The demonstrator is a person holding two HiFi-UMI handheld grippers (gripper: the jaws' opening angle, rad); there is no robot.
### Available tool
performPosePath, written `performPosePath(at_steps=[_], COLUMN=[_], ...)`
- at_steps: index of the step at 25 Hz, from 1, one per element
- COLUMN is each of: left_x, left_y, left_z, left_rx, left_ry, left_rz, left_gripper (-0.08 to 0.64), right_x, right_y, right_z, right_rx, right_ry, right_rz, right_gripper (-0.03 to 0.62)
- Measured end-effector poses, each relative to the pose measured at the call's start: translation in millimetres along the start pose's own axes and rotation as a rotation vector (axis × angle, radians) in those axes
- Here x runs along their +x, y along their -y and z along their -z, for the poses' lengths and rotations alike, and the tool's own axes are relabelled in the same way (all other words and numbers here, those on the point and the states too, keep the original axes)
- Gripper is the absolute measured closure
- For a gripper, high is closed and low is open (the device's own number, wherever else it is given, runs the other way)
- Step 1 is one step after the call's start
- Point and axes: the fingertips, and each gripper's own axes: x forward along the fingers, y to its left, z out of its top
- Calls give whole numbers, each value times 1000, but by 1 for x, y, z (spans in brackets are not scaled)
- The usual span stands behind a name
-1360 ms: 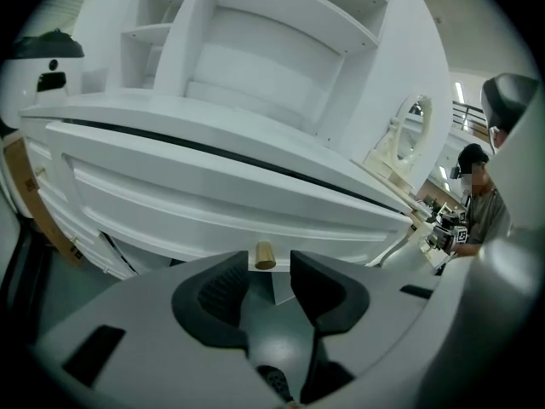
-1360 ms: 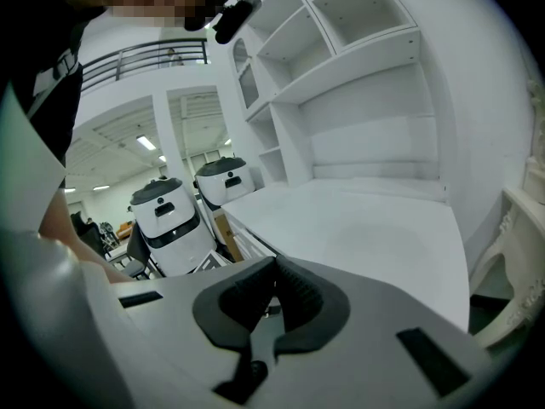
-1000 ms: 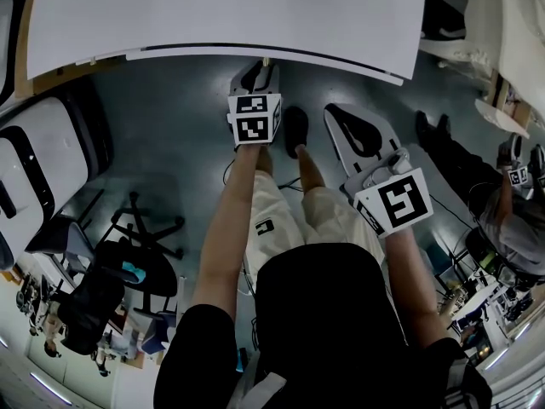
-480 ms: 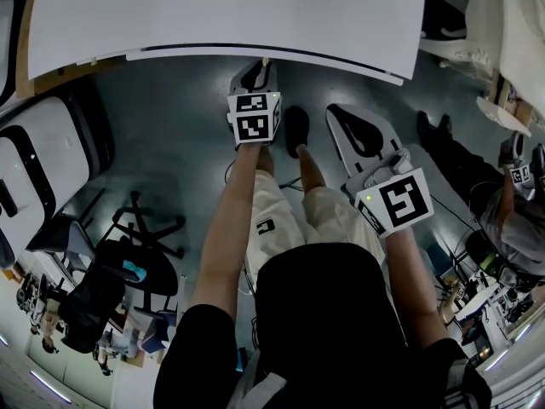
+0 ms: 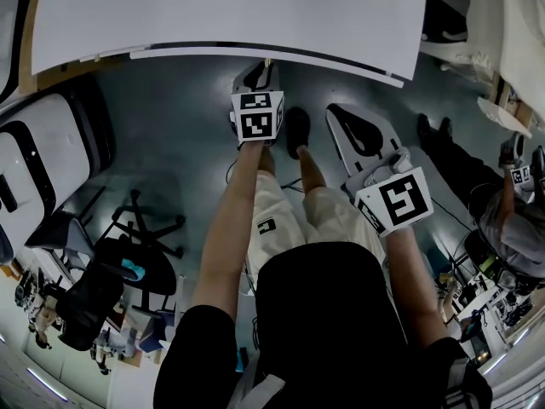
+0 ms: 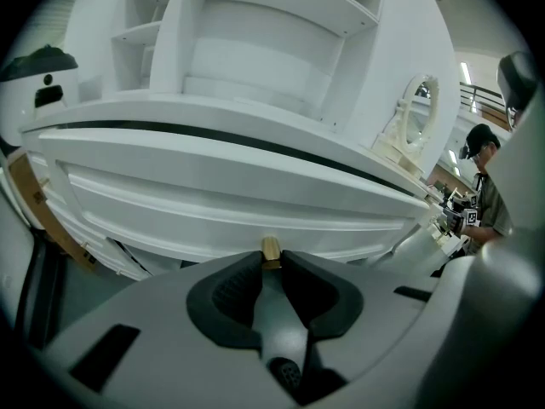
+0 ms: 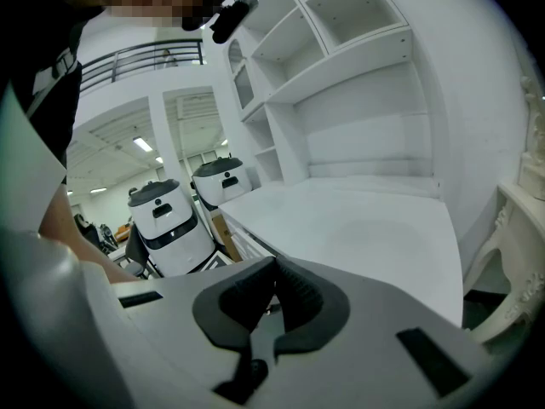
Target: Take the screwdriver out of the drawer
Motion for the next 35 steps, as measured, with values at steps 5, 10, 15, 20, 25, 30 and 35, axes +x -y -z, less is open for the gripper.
performPosePath(at_steps=[5, 10, 15, 20, 25, 30, 35], left_x=[-11, -19, -29, -38, -46, -53, -63], left_y=[1, 3, 4, 5, 6, 8, 7], left_z=[8, 24, 36, 49, 59, 70, 80], left_rx=[7, -13, -10, -26, -36, -46, -43], left_ry=[-5, -20, -30, -42, -47, -58, -47], left_rz=[0, 15, 16, 17, 9, 2, 14], left_gripper=[474, 476, 477, 477, 477, 477, 477], right_x=[-4, -6, -7, -8, -8, -10, -11], right_y=[-6, -12, -20, -28, -32, -34, -43], right_z=[-1, 1, 3, 6, 5, 7, 8], right_rx=[1, -7, -14, -21, -29, -37, -47], right_ry=[6, 5, 2, -4, -3, -6, -11], right_rz=[0, -7, -20, -35, -48, -60, -71], right_gripper=[575, 575, 575, 575, 575, 575, 575])
